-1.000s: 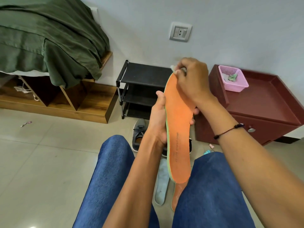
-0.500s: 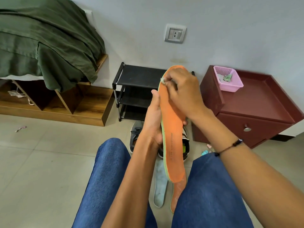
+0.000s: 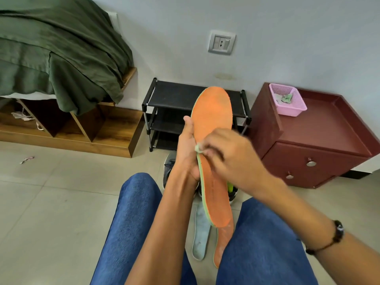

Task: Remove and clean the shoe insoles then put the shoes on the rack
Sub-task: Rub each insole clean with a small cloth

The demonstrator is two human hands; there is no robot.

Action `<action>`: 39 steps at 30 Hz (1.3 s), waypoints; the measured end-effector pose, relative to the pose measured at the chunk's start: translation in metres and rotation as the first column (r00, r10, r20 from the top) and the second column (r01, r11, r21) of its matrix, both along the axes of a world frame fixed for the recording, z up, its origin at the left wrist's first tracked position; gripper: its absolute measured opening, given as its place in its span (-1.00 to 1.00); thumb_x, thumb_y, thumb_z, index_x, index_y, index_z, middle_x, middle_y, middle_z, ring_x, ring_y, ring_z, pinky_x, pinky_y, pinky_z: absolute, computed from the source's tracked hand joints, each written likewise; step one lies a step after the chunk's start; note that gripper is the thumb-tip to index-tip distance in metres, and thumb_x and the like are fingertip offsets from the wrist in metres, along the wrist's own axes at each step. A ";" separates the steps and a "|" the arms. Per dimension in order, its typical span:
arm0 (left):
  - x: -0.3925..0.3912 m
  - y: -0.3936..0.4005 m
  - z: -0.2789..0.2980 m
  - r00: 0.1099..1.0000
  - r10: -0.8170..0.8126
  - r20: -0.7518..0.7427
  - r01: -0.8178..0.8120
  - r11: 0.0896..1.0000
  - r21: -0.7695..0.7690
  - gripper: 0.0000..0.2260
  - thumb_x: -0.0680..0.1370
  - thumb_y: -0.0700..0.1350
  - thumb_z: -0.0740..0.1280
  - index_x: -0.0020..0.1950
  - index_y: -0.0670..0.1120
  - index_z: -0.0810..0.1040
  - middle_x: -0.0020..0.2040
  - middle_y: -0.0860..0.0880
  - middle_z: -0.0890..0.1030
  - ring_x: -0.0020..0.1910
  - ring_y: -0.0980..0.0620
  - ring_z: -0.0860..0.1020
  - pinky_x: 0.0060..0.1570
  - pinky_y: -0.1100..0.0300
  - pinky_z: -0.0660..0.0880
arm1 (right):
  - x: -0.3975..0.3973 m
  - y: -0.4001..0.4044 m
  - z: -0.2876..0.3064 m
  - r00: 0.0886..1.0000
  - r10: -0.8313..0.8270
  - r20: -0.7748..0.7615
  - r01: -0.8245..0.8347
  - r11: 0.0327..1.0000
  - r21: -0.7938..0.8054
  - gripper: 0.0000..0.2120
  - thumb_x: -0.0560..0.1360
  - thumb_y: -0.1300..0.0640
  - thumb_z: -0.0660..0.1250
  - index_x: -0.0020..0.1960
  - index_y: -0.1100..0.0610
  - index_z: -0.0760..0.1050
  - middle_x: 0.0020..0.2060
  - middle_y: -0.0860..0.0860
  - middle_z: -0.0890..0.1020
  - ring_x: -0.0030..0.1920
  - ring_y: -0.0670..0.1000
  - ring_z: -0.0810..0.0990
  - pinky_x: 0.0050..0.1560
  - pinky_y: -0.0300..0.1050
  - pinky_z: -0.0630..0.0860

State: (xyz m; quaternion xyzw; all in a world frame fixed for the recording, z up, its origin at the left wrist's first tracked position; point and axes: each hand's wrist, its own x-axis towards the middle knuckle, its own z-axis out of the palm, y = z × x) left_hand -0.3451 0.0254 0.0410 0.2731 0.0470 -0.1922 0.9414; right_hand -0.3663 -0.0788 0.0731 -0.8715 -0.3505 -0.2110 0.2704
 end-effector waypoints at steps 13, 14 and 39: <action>-0.003 -0.004 0.005 0.995 -0.098 0.008 0.097 0.993 0.061 -0.28 0.51 0.40 -0.07 0.21 -0.16 0.51 -0.01 -0.19 0.58 -0.20 -0.12 0.56 -0.40 0.16 0.49 | 0.115 -0.027 0.016 0.932 -0.362 -0.022 0.362 0.922 0.136 -0.91 0.38 0.38 0.23 -0.19 0.28 0.50 -0.18 0.15 0.62 -0.10 0.16 0.55 -0.14 -0.19 0.32; -0.002 -0.002 0.004 0.996 -0.089 0.010 0.089 0.995 0.055 -0.29 0.51 0.39 -0.07 0.20 -0.16 0.51 -0.01 -0.18 0.59 -0.20 -0.12 0.57 -0.40 0.17 0.48 | 0.115 -0.029 0.020 0.918 -0.393 -0.044 0.394 0.900 0.188 -0.91 0.39 0.38 0.23 -0.17 0.30 0.50 -0.16 0.15 0.62 -0.09 0.14 0.55 -0.15 -0.24 0.30; -0.006 0.002 -0.006 0.977 -0.179 0.119 0.192 0.976 -0.101 -0.28 0.47 0.38 0.03 0.21 -0.18 0.58 0.06 -0.23 0.59 -0.15 -0.15 0.59 -0.23 0.10 0.57 | 0.097 -0.019 0.030 0.870 -0.301 -0.391 0.461 0.780 0.423 -0.76 0.42 0.28 0.29 -0.31 -0.01 0.43 -0.34 -0.17 0.52 -0.30 -0.17 0.49 -0.22 -0.25 0.44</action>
